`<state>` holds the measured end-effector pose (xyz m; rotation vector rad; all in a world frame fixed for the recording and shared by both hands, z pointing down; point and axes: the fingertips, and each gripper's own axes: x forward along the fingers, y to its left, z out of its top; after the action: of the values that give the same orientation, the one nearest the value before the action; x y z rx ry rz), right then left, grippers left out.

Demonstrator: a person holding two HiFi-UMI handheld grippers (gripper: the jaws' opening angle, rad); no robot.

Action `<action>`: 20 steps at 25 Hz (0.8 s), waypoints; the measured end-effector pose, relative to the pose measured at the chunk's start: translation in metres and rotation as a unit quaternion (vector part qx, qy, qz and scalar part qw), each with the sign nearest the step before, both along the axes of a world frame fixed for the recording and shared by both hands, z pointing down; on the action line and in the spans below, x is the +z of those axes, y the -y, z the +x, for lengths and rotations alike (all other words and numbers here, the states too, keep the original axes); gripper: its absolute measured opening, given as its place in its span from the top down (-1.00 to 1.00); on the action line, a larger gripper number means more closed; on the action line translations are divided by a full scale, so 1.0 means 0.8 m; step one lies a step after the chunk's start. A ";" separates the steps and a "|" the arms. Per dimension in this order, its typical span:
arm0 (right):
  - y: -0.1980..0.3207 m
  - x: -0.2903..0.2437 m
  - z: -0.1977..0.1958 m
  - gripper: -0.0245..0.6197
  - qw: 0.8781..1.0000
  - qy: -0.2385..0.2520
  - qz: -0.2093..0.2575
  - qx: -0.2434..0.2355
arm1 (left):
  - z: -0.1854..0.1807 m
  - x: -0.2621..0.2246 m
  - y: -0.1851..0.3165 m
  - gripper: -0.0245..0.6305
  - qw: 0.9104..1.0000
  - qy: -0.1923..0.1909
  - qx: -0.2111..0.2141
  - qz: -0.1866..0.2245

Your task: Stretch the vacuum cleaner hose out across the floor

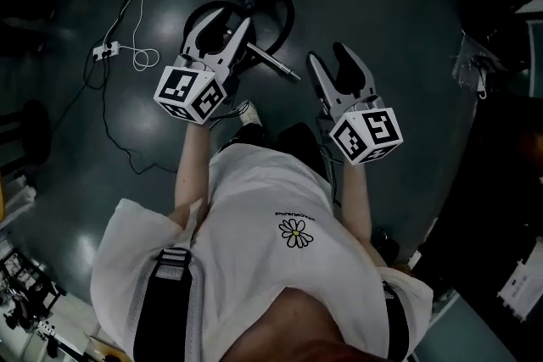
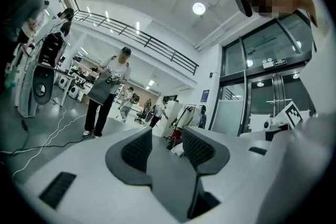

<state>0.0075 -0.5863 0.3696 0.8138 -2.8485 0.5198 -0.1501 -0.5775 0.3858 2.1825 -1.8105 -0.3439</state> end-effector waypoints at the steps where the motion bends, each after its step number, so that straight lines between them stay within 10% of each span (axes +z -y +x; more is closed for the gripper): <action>1: 0.001 0.000 -0.010 0.20 0.999 0.016 -0.022 -0.017 | -0.003 -0.003 -0.003 0.37 1.000 -0.005 -0.003 -0.001; 7: 0.019 0.023 -0.078 0.20 0.986 0.020 -0.069 -0.151 | -0.013 0.007 -0.023 0.37 0.986 -0.162 -0.018 0.021; 13: 0.013 0.082 -0.096 0.20 0.948 -0.003 -0.139 -0.286 | 0.003 0.050 -0.041 0.37 0.979 -0.156 -0.135 -0.008; 20: 0.043 0.124 -0.131 0.20 0.925 -0.039 -0.173 -0.337 | -0.012 0.093 -0.015 0.37 0.971 -0.163 -0.169 -0.045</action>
<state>-0.0975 -0.6210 0.4684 -0.2063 -2.6025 0.8079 -0.1595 -0.5654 0.4601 1.6357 -1.9543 -0.6388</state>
